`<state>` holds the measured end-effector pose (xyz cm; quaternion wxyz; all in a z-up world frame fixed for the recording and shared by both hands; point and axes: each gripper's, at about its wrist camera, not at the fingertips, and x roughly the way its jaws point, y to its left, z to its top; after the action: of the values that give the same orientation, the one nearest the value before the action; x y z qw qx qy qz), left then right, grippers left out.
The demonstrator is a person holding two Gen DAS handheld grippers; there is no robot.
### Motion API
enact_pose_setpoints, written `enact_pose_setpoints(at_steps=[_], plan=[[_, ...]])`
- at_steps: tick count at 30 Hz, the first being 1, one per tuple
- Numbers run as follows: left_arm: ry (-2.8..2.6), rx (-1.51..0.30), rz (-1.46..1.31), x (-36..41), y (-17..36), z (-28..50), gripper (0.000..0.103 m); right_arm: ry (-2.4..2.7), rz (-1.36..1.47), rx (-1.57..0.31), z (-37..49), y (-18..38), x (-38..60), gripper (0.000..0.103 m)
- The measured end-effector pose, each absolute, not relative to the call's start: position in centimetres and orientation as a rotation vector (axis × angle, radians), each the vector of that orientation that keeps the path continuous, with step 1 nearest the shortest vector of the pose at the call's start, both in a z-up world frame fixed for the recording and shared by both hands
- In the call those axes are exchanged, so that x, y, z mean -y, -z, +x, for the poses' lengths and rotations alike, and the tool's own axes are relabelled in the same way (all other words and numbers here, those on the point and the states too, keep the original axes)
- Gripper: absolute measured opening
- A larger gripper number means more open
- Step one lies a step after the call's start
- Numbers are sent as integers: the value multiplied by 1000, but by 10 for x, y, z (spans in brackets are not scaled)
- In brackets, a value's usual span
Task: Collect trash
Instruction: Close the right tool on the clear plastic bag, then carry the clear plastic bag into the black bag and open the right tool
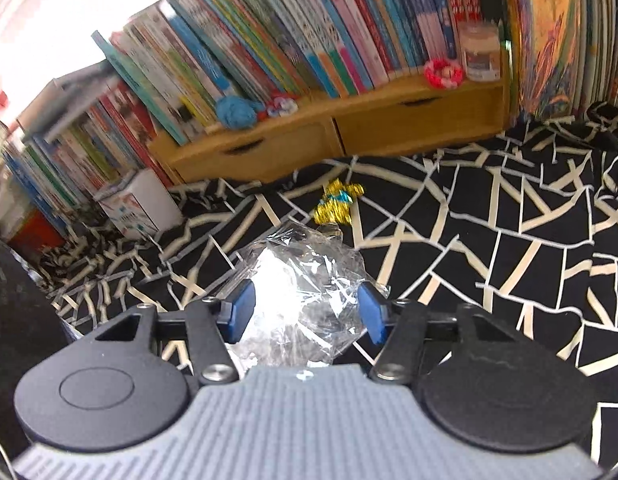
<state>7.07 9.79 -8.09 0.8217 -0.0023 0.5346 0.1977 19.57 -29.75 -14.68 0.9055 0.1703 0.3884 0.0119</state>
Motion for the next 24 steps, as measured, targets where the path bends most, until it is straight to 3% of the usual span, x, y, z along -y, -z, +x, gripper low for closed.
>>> enact_pose_setpoints(at_steps=[24], plan=[[-414,-1120,-6,-96,80,69,63,-296,388,-511,157,-3,265,60]])
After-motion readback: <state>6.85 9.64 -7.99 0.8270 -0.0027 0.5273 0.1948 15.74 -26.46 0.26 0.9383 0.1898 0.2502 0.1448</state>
